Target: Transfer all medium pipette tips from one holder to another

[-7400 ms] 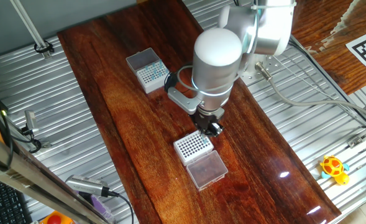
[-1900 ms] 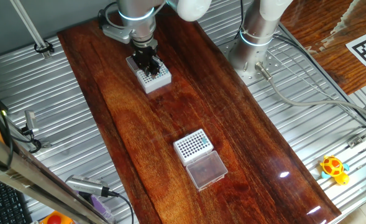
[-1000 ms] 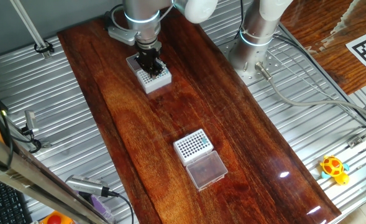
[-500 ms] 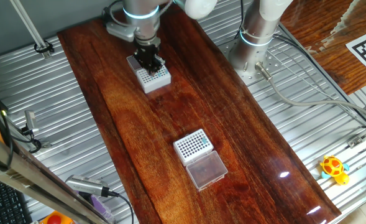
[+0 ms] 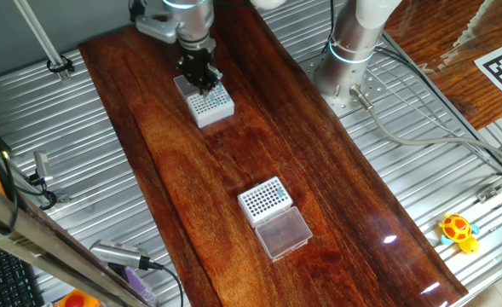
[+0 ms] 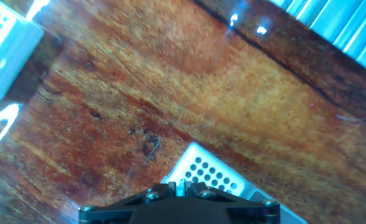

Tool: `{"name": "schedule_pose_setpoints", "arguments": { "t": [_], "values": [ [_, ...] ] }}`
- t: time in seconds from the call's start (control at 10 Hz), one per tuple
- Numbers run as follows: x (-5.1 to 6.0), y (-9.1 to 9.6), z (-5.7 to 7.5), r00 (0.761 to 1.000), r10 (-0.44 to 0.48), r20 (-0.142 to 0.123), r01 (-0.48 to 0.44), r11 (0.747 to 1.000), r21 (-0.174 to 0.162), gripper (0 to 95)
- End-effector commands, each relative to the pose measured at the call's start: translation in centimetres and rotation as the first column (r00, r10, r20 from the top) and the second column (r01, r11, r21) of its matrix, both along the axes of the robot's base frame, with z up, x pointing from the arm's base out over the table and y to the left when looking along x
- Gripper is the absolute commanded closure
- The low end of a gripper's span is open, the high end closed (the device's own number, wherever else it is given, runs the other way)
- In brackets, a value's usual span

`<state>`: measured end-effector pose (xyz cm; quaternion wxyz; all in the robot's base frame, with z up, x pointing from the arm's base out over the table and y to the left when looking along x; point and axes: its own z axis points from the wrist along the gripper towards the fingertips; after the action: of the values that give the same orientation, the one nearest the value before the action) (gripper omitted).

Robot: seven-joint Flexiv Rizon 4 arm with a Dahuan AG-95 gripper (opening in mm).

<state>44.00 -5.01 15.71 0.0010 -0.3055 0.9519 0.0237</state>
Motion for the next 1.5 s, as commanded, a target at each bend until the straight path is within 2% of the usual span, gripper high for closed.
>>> {"name": "schedule_pose_setpoints", "arguments": {
  "t": [0.1, 0.3, 0.6, 0.7, 0.8, 0.9, 1.0, 1.2, 1.4, 1.5],
  "values": [
    [0.7, 1.6, 0.3, 1.000, -0.008, -0.005, 0.008, 1.000, 0.023, 95.0],
    [0.4, 5.4, 0.0, 0.998, -0.068, -0.012, 0.069, 0.997, 0.026, 95.0],
    [-1.3, 13.2, -0.5, 0.984, -0.178, -0.021, 0.178, 0.984, 0.018, 95.0],
    [-1.8, 16.2, -0.8, 0.975, -0.222, -0.022, 0.222, 0.975, -0.002, 95.0],
    [-2.1, 17.6, -1.2, 0.970, -0.242, -0.019, 0.242, 0.970, -0.012, 95.0],
    [-2.1, 17.7, -1.3, 0.970, -0.242, -0.018, 0.242, 0.970, -0.015, 95.0],
    [-2.1, 17.7, -1.3, 0.979, -0.203, -0.013, 0.202, 0.979, -0.035, 95.0],
    [-2.1, 17.7, -1.3, 0.996, -0.087, -0.013, 0.087, 0.996, -0.036, 95.0],
    [-2.1, 17.7, -1.3, 1.000, -0.017, -0.017, 0.017, 0.999, -0.028, 95.0],
    [-2.1, 17.7, -1.3, 1.000, -0.013, -0.021, 0.012, 1.000, -0.010, 95.0]
  ]
}}
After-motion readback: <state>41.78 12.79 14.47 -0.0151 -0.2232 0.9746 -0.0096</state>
